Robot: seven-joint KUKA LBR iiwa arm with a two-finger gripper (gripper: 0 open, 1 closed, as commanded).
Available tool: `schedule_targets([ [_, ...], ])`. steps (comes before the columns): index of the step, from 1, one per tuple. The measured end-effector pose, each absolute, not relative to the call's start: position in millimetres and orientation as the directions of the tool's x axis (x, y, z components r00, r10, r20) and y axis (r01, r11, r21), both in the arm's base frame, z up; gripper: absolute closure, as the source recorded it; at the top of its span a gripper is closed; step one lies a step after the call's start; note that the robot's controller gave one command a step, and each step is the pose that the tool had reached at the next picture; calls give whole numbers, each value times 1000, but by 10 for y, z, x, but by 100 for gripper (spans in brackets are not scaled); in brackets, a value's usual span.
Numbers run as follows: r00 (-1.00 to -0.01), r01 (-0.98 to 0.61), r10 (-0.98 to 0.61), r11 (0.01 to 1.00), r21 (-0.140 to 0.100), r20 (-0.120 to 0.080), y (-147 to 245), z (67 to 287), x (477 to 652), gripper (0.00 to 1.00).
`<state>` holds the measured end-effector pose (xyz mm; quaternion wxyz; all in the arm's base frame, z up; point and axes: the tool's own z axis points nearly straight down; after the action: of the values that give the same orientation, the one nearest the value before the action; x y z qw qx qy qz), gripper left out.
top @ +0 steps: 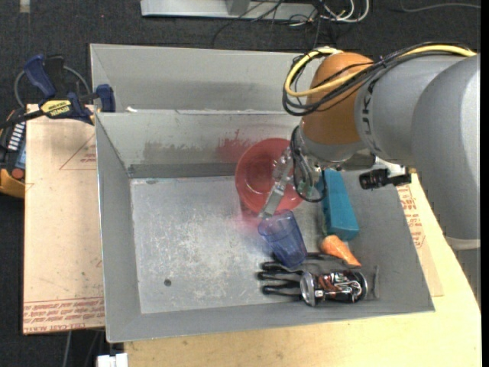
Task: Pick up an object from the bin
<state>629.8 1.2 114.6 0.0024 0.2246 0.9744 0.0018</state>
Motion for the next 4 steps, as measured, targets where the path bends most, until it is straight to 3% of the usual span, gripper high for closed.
schedule_targets([
  [1, -982, 188, 188, 982, 5, -6, 147, 731, 6472, 0],
  [2, -814, 581, 581, 814, -2, 22, -198, 668, 6490, 100],
  [4, -815, 579, 579, 815, -3, 23, -193, 693, 6482, 100],
])
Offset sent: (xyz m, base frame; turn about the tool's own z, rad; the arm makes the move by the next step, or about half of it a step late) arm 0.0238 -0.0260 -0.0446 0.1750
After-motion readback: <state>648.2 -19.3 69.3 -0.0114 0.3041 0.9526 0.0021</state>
